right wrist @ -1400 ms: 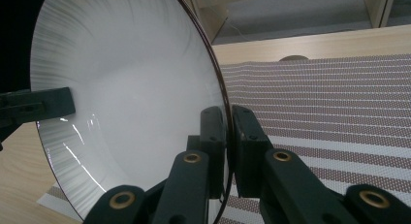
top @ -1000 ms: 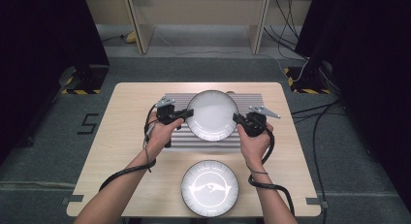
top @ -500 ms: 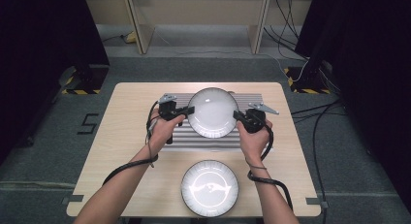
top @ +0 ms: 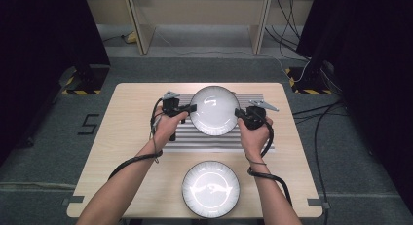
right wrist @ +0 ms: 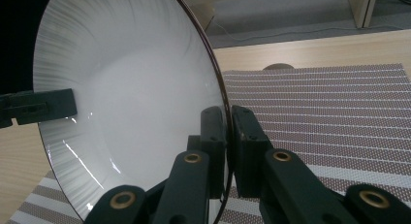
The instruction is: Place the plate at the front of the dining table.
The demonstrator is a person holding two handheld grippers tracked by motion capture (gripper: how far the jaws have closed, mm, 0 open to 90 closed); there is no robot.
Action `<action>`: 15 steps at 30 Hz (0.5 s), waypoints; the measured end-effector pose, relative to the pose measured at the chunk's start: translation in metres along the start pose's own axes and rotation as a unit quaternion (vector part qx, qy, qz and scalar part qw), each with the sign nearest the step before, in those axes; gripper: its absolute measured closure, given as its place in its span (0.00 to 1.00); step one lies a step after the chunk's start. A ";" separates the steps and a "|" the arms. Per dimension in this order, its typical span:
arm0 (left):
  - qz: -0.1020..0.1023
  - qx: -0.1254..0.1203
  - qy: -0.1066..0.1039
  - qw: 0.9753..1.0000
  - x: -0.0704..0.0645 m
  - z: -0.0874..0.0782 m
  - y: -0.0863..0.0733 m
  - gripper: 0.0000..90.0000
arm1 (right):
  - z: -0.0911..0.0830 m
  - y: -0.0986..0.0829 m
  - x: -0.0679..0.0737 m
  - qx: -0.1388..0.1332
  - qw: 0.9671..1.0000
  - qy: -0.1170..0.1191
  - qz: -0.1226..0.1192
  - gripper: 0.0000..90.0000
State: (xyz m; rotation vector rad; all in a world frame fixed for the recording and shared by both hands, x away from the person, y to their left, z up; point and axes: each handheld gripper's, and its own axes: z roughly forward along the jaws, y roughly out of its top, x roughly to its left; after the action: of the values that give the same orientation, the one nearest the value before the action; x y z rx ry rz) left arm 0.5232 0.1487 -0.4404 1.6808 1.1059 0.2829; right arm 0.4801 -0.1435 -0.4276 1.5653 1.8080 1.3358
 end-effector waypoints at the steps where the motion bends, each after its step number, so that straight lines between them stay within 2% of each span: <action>1: -0.002 0.001 0.000 1.000 0.001 0.001 0.000 0.90 | 0.001 0.000 0.000 0.000 1.000 -0.001 -0.002 0.94; 15: -0.016 0.010 0.009 1.000 0.011 0.014 -0.002 0.89 | 0.016 0.000 -0.003 0.007 1.000 -0.007 0.004 0.94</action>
State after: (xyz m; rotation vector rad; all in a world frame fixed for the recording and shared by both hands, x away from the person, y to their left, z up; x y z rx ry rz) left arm 0.5369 0.1490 -0.4516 1.6799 1.1519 0.2672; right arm 0.4935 -0.1399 -0.4357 1.5877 1.8083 1.3155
